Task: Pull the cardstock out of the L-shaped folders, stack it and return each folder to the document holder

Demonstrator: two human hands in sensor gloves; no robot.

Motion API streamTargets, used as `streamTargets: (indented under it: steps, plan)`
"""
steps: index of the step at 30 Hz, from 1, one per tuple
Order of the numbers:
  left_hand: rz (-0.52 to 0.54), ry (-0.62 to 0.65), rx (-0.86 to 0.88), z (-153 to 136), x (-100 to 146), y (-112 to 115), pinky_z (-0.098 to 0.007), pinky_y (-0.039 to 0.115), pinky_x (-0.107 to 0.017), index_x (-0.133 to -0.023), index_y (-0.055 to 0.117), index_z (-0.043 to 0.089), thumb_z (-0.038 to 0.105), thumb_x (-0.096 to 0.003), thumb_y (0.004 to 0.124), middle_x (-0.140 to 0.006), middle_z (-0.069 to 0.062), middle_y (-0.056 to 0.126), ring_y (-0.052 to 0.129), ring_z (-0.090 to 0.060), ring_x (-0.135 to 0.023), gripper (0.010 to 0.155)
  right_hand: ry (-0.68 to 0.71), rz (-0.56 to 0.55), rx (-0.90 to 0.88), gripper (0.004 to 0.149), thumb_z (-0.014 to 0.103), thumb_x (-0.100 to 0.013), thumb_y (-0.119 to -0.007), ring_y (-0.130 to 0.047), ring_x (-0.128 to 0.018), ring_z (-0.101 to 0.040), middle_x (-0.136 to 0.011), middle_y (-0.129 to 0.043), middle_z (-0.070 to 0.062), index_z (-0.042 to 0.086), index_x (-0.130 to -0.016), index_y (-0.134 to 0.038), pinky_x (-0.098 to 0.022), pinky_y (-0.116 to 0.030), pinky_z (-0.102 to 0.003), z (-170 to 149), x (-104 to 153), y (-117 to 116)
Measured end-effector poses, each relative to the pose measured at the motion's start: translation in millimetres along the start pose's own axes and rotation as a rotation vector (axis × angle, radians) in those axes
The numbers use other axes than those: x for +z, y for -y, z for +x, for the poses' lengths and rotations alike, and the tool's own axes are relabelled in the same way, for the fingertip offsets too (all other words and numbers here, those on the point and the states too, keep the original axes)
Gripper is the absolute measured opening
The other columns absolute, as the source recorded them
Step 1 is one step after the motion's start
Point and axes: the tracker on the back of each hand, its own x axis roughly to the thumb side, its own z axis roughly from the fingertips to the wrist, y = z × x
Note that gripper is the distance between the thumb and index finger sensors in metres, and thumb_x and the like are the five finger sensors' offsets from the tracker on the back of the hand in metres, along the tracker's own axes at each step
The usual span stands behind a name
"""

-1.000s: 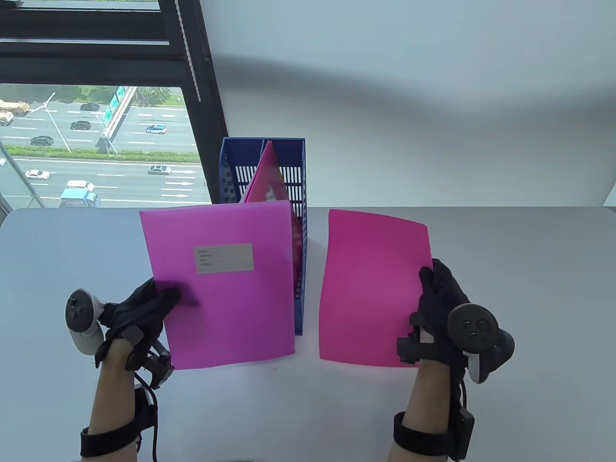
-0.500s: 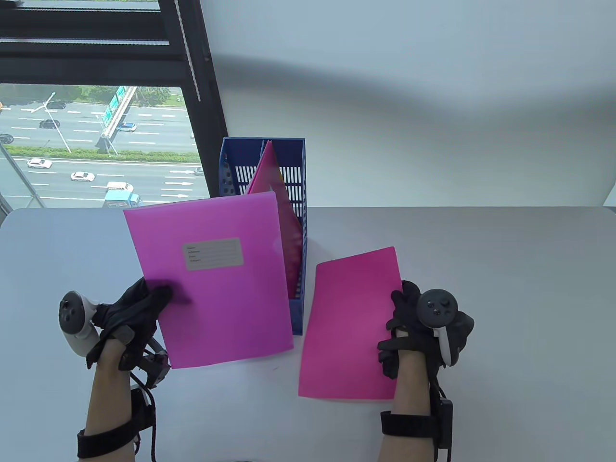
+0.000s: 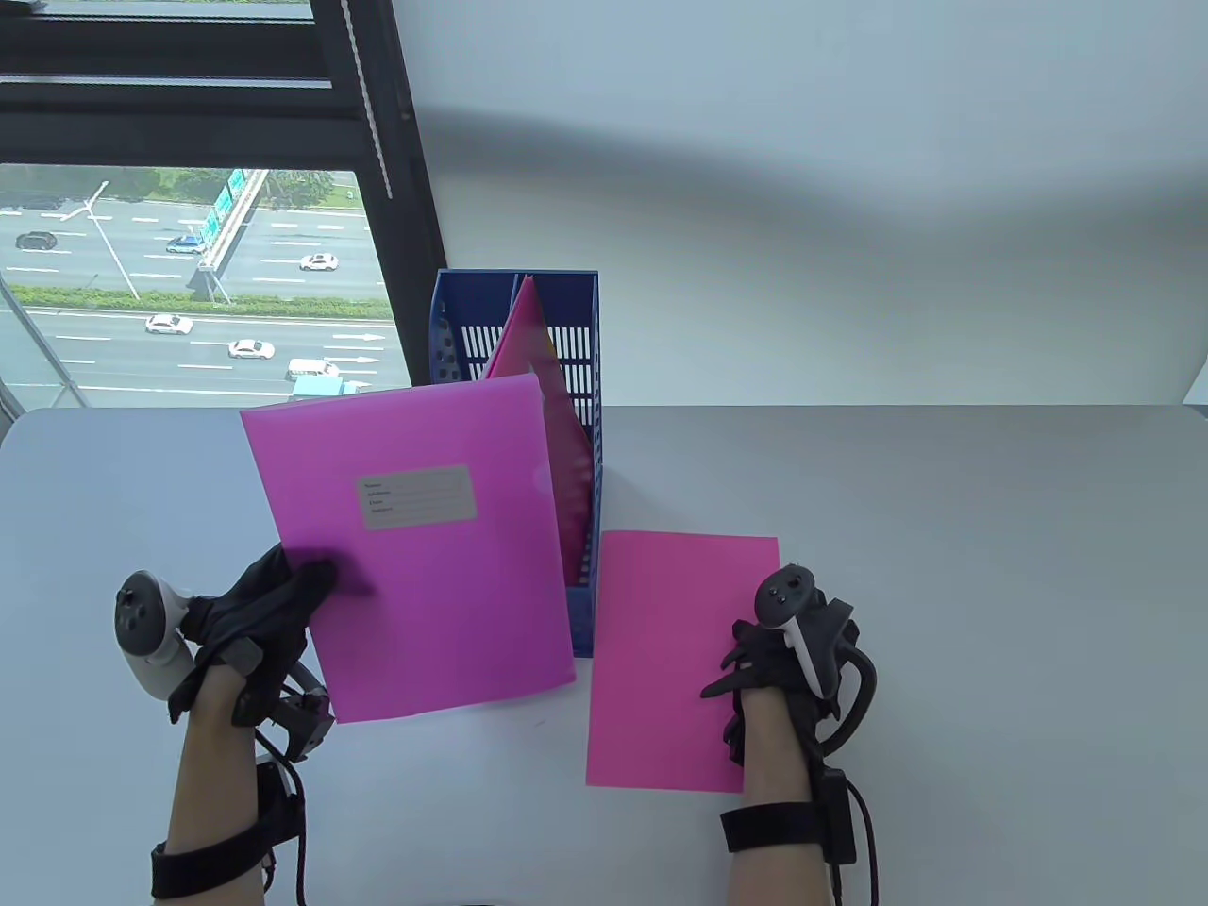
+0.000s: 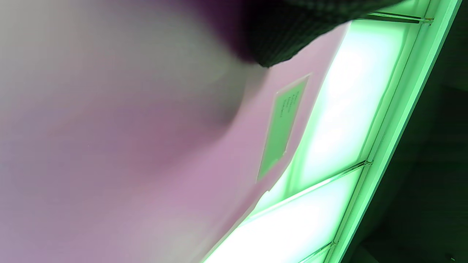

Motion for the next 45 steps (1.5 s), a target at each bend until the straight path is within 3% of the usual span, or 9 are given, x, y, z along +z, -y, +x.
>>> streamTargets:
  steps: [7,10,17,23,29,32,36,41,45]
  plan:
    - [-0.008,-0.001,-0.006,-1,0,1,-0.058,0.063,-0.073,-0.095,0.079,0.014,0.036,-0.0589,0.076,-0.078,-0.002,0.096,0.098,-0.032,-0.074,0.042,0.023,-0.007,-0.016,0.085,0.047,-0.053,-0.092,-0.06,-0.091,-0.031,-0.115,-0.045,-0.008,0.025,-0.115,-0.038,-0.077,-0.024,-0.055,0,1,3]
    - [-0.011,-0.002,-0.009,-2,0,1,-0.058,0.063,-0.073,-0.095,0.08,0.014,0.036,-0.0589,0.076,-0.078,-0.002,0.096,0.098,-0.032,-0.074,0.042,0.072,-0.062,-0.096,0.082,0.047,-0.053,-0.091,-0.063,-0.09,-0.029,-0.114,-0.048,-0.007,0.026,-0.115,-0.041,-0.078,-0.025,-0.055,8,8,19]
    - [-0.024,0.003,-0.015,-2,-2,4,-0.058,0.063,-0.073,-0.095,0.08,0.014,0.036,-0.0589,0.076,-0.078,-0.002,0.096,0.098,-0.032,-0.074,0.042,0.359,-0.181,-0.371,0.071,0.048,-0.054,-0.089,-0.074,-0.086,-0.025,-0.11,-0.063,-0.003,0.028,-0.112,-0.054,-0.079,-0.034,-0.055,43,47,74]
    - [-0.037,0.007,-0.026,0,-4,12,-0.058,0.063,-0.072,-0.095,0.08,0.014,0.036,-0.0589,0.076,-0.078,-0.002,0.096,0.098,-0.032,-0.074,0.042,0.64,-0.186,-0.572,0.059,0.048,-0.055,-0.089,-0.083,-0.079,-0.021,-0.103,-0.075,0.0,0.03,-0.106,-0.066,-0.079,-0.044,-0.054,69,85,103]
    - [-0.055,0.017,-0.03,2,-7,20,-0.058,0.063,-0.073,-0.095,0.079,0.015,0.036,-0.0589,0.076,-0.078,-0.002,0.096,0.098,-0.032,-0.074,0.042,0.811,-0.034,-0.719,0.06,0.051,-0.058,-0.081,-0.081,-0.083,-0.023,-0.107,-0.071,-0.001,0.03,-0.11,-0.062,-0.08,-0.042,-0.056,89,104,104]
    - [-0.058,0.027,-0.033,4,-8,24,-0.058,0.063,-0.073,-0.095,0.079,0.015,0.036,-0.0591,0.075,-0.079,-0.002,0.096,0.098,-0.032,-0.074,0.042,0.853,0.047,-0.779,0.062,0.056,-0.056,-0.081,-0.081,-0.083,-0.024,-0.106,-0.073,-0.001,0.028,-0.109,-0.063,-0.08,-0.042,-0.056,96,107,98]
    - [-0.078,0.043,-0.047,8,-10,33,-0.059,0.063,-0.072,-0.096,0.079,0.015,0.036,-0.0592,0.075,-0.079,-0.002,0.096,0.098,-0.032,-0.075,0.042,0.861,0.078,-0.801,0.048,0.047,-0.058,-0.084,-0.088,-0.073,-0.018,-0.095,-0.082,0.002,0.031,-0.101,-0.072,-0.078,-0.051,-0.054,101,108,95]
    - [-0.138,0.056,-0.229,20,-13,42,-0.061,0.061,-0.072,-0.095,0.08,0.017,0.038,-0.0592,0.077,-0.077,-0.001,0.095,0.098,-0.032,-0.072,0.042,0.832,-0.048,-0.811,0.037,0.041,-0.058,-0.083,-0.09,-0.067,-0.015,-0.087,-0.087,0.005,0.034,-0.094,-0.078,-0.077,-0.054,-0.052,95,110,102]
    - [-0.188,0.079,-0.379,32,-15,50,-0.061,0.063,-0.071,-0.09,0.086,0.017,0.042,-0.058,0.081,-0.065,0.002,0.1,0.102,-0.03,-0.062,0.041,0.817,-0.136,-0.809,0.036,0.04,-0.059,-0.082,-0.088,-0.067,-0.014,-0.088,-0.086,0.005,0.035,-0.094,-0.078,-0.078,-0.054,-0.052,88,113,109]
